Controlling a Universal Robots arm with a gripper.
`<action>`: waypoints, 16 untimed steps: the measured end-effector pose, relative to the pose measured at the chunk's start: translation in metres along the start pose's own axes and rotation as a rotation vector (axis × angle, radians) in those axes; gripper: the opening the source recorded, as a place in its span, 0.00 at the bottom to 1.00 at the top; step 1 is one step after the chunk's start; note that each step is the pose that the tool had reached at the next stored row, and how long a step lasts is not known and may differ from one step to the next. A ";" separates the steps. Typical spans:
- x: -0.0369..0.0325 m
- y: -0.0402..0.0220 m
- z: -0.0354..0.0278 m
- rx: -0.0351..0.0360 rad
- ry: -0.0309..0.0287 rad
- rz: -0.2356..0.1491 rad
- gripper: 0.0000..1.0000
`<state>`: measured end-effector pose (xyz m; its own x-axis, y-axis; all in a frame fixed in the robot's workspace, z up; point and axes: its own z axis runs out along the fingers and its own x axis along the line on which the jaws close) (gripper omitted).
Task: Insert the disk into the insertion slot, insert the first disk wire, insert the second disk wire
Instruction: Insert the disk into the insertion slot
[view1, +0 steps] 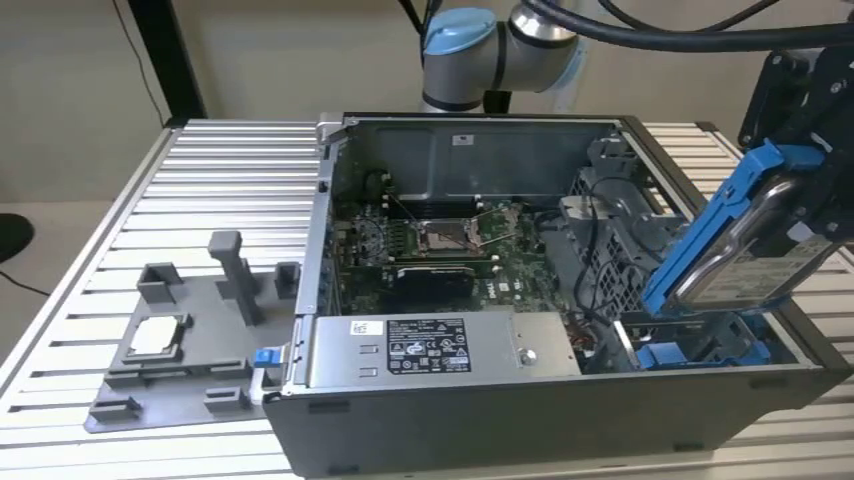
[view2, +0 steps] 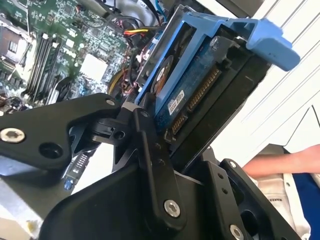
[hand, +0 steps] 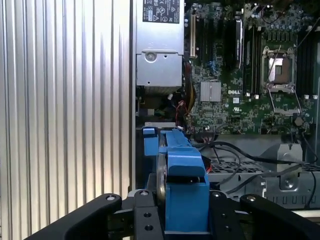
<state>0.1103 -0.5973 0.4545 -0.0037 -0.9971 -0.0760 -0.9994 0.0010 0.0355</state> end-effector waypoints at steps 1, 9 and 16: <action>0.0001 -0.0001 0.0016 0.0002 -0.0003 0.000 0.00; 0.0009 -0.0004 0.0111 0.0024 -0.0072 -0.001 0.00; 0.0016 -0.0021 0.0201 0.0023 -0.0136 -0.001 0.00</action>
<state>0.1117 -0.5974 0.4343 -0.0033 -0.9960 -0.0896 -0.9995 0.0003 0.0331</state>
